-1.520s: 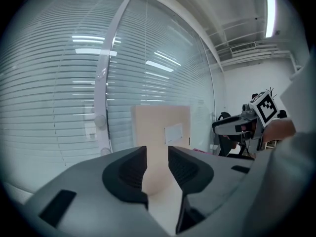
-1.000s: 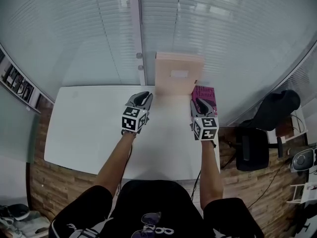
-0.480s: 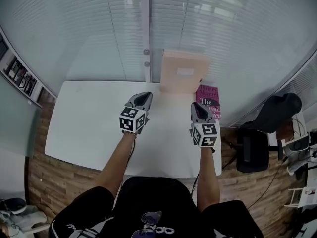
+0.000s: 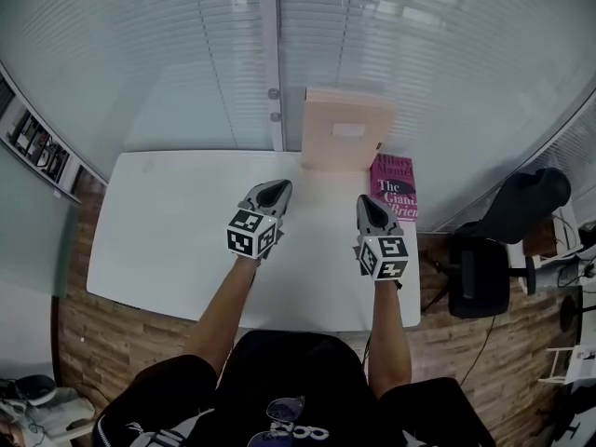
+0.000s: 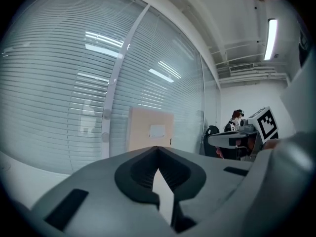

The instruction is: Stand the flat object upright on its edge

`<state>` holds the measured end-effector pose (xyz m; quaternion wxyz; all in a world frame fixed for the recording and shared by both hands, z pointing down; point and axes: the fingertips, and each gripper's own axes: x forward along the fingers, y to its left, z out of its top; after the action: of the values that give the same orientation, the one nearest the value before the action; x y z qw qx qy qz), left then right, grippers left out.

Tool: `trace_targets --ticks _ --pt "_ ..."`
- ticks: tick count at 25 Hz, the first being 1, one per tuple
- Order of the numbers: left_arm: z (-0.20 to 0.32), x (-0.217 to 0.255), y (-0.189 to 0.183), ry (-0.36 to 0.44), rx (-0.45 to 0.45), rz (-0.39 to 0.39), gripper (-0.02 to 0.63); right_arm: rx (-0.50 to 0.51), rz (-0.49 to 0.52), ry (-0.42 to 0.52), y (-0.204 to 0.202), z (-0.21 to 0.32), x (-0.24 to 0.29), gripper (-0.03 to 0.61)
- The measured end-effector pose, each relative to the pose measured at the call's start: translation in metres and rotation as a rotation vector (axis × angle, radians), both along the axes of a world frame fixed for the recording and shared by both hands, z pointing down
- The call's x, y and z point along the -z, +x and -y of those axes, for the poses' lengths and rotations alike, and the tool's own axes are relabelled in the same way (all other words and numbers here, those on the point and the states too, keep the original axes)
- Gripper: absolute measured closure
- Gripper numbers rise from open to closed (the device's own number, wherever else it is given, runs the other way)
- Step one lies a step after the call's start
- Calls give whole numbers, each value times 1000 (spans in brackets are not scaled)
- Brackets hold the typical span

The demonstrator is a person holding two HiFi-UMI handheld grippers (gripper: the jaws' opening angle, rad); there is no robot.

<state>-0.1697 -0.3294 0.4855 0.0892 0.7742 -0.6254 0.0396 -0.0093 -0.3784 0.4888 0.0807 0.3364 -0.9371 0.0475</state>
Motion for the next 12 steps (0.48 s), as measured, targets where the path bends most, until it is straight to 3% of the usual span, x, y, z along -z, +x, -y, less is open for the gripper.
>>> trace_targets --ticks 12 --pt "1 -14 5 -27 0 -3 592 8 -10 -35 0 1 -17 555"
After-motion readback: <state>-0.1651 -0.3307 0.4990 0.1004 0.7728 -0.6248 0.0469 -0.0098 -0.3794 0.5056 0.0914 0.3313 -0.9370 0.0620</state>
